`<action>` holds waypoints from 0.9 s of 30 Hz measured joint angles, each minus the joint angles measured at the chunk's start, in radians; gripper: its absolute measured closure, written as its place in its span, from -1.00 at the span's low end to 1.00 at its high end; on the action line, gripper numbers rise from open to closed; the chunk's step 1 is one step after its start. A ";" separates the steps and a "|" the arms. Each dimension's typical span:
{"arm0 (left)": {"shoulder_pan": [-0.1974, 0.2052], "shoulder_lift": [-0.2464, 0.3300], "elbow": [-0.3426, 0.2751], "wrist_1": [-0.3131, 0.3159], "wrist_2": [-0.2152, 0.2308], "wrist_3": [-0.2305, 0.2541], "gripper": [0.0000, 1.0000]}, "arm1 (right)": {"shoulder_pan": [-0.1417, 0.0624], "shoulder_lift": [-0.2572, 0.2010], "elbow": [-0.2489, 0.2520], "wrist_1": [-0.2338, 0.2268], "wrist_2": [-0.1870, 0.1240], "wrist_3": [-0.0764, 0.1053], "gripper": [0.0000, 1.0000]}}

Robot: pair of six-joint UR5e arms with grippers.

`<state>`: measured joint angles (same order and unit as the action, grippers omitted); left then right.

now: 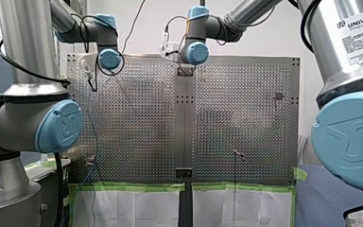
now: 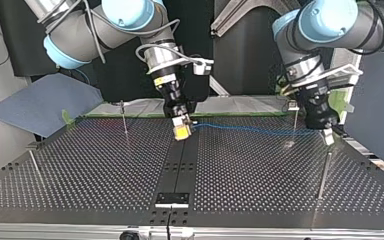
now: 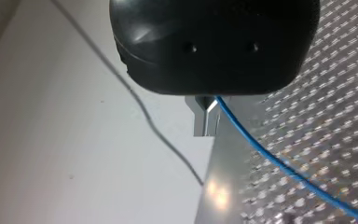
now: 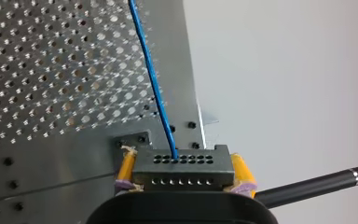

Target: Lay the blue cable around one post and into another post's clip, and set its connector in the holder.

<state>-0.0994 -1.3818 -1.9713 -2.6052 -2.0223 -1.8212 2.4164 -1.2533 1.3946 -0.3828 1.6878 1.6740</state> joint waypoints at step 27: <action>0.234 -0.020 0.119 -0.044 0.210 -0.106 1.00 | 0.016 0.092 -0.139 0.025 -0.041 -0.012 1.00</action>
<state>0.1346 -1.4021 -1.8522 -2.6494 -1.8120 -1.9276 2.4324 -1.1608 1.2557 -0.3579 1.6464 1.6616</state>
